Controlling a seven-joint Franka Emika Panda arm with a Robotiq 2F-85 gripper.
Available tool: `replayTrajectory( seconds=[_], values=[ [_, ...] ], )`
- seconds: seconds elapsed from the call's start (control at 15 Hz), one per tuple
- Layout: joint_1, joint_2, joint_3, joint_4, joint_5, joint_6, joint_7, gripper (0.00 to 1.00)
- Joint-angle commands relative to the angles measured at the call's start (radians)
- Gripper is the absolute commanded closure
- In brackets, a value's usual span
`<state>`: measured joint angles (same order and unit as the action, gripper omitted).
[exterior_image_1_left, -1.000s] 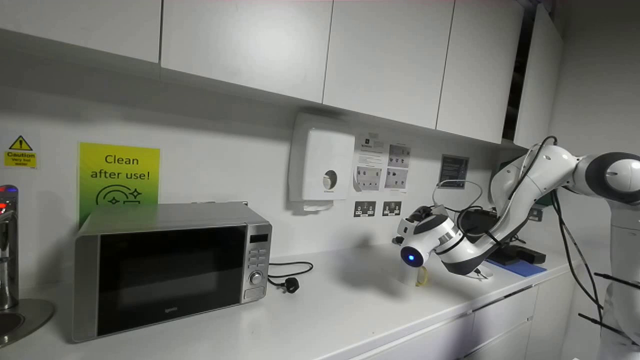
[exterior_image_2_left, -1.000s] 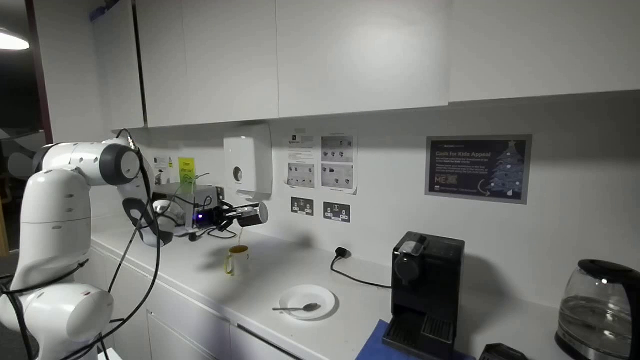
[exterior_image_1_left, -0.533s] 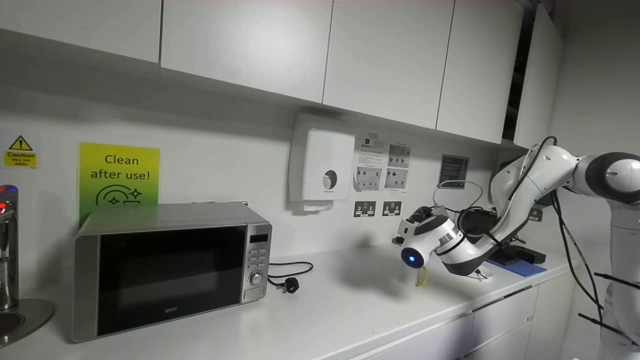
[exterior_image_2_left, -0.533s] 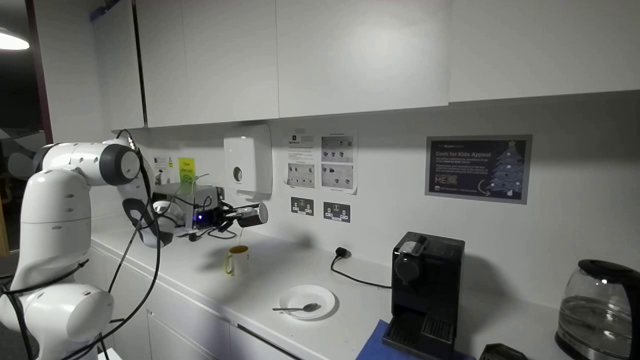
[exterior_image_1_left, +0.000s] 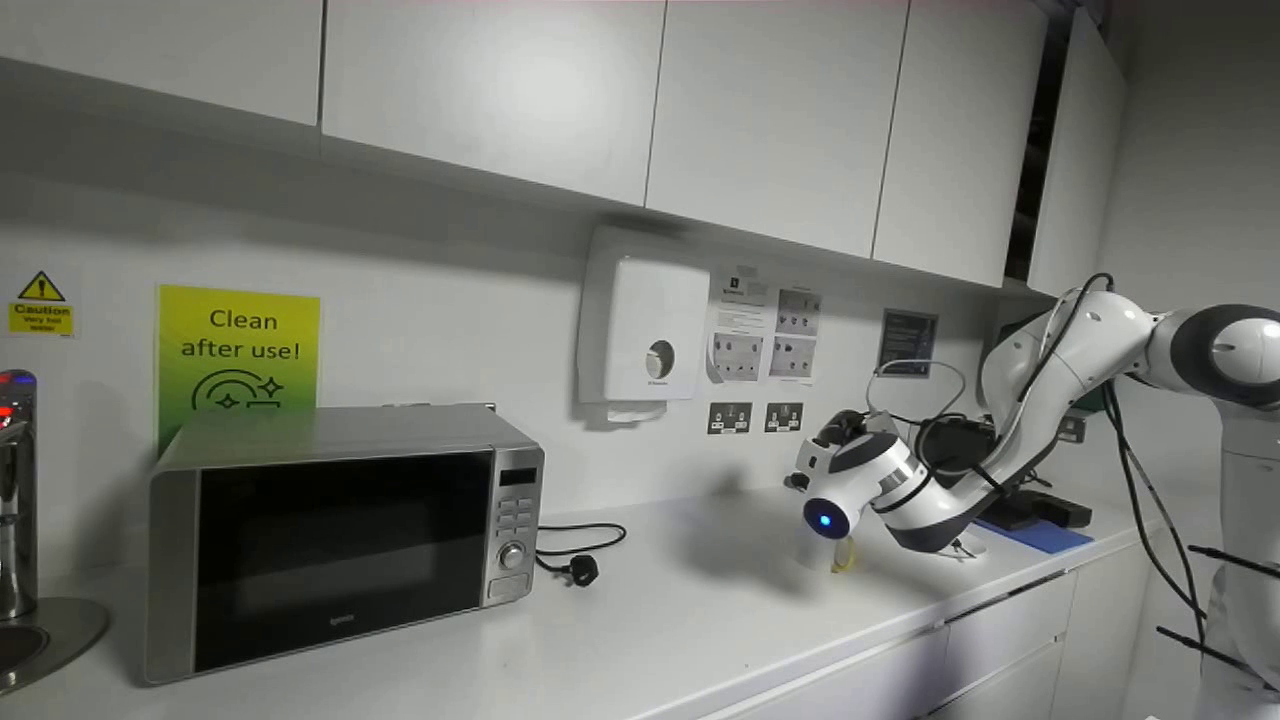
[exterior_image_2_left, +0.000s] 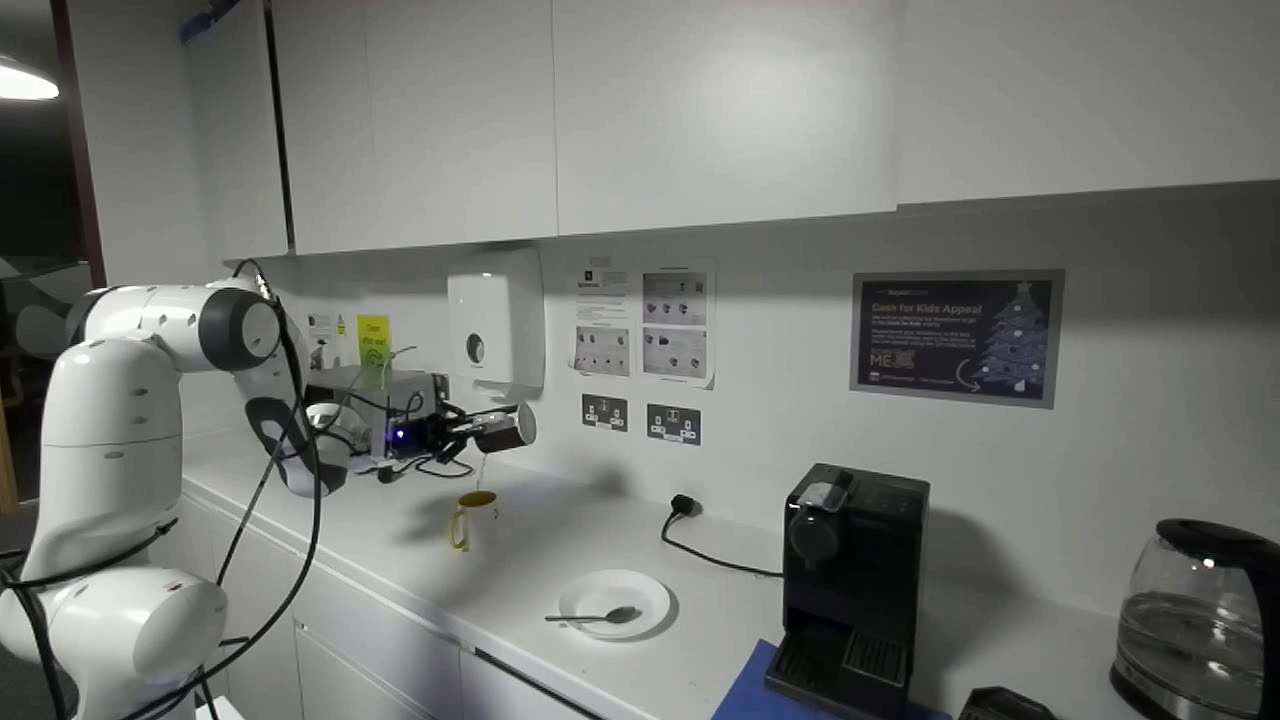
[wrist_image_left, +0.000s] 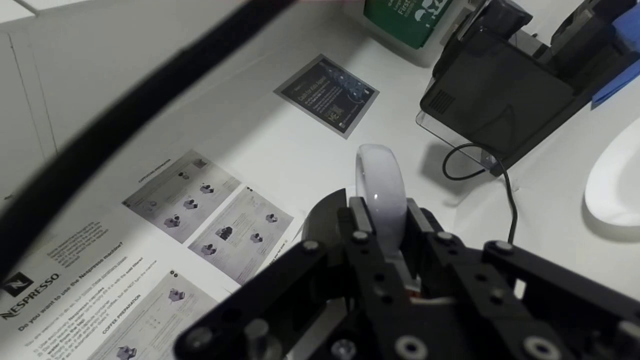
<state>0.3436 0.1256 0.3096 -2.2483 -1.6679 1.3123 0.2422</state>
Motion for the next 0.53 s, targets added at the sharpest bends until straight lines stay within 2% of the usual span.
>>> replayTrajectory(
  seconds=[0.0, 0.47],
  values=[
    [0.005, -0.003, 0.008, -0.010, -0.047, -0.079, 0.030, 0.95],
    [0.005, -0.001, 0.008, -0.010, -0.058, -0.092, 0.031, 0.95]
  ],
)
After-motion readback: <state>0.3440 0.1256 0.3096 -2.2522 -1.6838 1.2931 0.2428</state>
